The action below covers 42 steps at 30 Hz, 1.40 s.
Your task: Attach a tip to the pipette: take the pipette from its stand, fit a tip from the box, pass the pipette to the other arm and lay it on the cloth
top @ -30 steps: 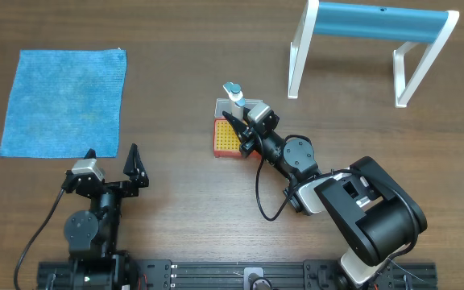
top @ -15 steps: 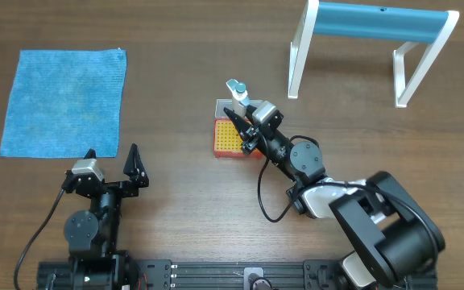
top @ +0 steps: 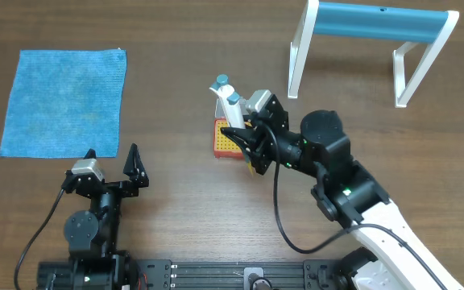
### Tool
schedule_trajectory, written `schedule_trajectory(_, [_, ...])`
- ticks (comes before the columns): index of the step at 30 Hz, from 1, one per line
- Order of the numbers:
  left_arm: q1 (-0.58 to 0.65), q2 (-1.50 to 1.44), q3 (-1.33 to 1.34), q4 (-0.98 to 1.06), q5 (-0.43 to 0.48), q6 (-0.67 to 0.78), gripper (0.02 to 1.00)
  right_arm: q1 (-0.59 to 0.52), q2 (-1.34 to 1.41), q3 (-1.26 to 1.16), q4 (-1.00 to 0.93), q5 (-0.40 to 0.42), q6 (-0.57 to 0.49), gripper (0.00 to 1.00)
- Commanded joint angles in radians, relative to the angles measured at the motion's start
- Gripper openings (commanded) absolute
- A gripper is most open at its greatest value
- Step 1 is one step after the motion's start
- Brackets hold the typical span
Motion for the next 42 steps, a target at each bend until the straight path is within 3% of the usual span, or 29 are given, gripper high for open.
schedule_trajectory(1, [0.004,-0.007,-0.002,-0.005,0.007,-0.005,0.991,0.029,0.042,0.013,-0.153,-0.014,0.093,0.084])
schedule_trajectory(8, [0.004,-0.007,-0.002,-0.005,0.007,-0.005,0.991,0.028,0.044,0.013,-0.167,-0.017,0.343,0.082])
schedule_trajectory(13, [0.004,-0.007,-0.002,0.005,0.016,-0.007,0.991,0.028,0.044,0.013,-0.167,-0.017,0.439,0.082])
schedule_trajectory(15, [0.004,-0.007,-0.002,0.021,0.201,-0.216,0.991,0.028,0.044,0.013,-0.167,-0.017,0.439,0.082])
schedule_trajectory(16, [0.004,-0.007,-0.002,0.035,0.318,-0.397,0.991,0.028,0.044,0.013,-0.167,-0.017,0.439,0.082])
schedule_trajectory(17, [0.004,-0.007,-0.002,0.026,0.506,-0.669,0.991,0.028,0.044,0.013,-0.167,-0.017,0.439,0.082])
schedule_trajectory(18, [0.004,-0.007,-0.002,0.023,0.683,-0.851,0.989,0.028,0.044,0.013,-0.167,-0.017,0.439,0.077])
schedule_trajectory(19, [0.004,-0.007,-0.002,0.023,0.737,-0.864,0.991,0.028,0.044,0.013,-0.167,-0.017,0.44,0.084])
schedule_trajectory(20, [0.004,-0.007,-0.002,0.026,0.737,-0.882,0.991,0.028,0.044,0.013,-0.167,-0.017,0.44,0.082])
schedule_trajectory(22, [0.004,-0.007,-0.002,0.078,0.679,-1.016,0.991,0.028,0.044,0.013,-0.163,-0.017,0.439,0.082])
schedule_trajectory(25, [0.004,0.005,-0.002,0.24,0.644,-1.065,0.993,0.028,0.044,0.013,-0.163,-0.016,0.439,0.082])
schedule_trajectory(32, [0.004,0.246,0.028,0.419,0.855,-1.131,0.996,0.028,0.044,0.013,-0.159,-0.017,0.44,0.082])
schedule_trajectory(35, [0.004,0.465,0.12,0.528,0.963,-1.077,0.996,0.028,0.044,0.013,-0.155,-0.017,0.444,0.082])
schedule_trajectory(39, [-0.012,0.716,0.248,0.597,1.019,-0.986,0.996,0.028,0.044,0.013,-0.141,-0.017,0.443,0.077])
schedule_trajectory(42, [-0.127,0.946,0.373,0.761,1.028,-0.933,0.993,0.028,0.044,0.013,-0.137,-0.041,0.443,0.082])
